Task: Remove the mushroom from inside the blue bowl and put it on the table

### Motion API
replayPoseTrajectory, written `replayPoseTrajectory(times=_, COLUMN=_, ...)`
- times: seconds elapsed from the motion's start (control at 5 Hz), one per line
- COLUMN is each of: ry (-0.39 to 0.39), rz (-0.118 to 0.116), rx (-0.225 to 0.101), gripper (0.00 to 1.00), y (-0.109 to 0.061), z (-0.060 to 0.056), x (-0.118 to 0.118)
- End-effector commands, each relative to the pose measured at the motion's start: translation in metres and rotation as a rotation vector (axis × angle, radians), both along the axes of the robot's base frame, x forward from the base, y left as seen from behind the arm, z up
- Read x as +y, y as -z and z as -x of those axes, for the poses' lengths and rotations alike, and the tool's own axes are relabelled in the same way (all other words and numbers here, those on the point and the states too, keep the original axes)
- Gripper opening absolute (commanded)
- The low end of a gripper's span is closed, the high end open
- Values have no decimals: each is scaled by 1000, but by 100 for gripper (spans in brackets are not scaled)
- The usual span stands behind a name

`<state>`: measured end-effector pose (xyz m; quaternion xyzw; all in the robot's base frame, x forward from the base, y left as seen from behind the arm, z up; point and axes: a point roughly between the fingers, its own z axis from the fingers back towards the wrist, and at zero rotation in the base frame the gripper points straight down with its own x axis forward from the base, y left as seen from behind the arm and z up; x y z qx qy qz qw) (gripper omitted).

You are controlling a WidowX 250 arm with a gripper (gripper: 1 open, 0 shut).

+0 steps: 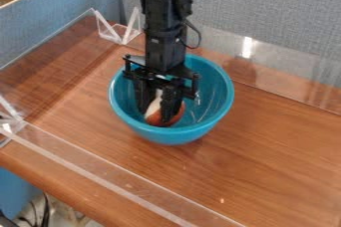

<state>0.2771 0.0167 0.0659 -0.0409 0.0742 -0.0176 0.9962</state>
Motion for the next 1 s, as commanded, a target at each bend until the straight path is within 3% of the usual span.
replayPoseTrajectory(times=0.0, ry=-8, rz=-3, rx=-77, gripper=0, y=-23, z=-4, x=3)
replayPoseTrajectory(times=0.4, ry=-7, rz=5, rx=-88, gripper=0, y=-27, z=-4, x=2)
replayPoseTrajectory(times=0.8, ry=0, rz=23, rx=-127, gripper=0, y=-50, z=2, x=8)
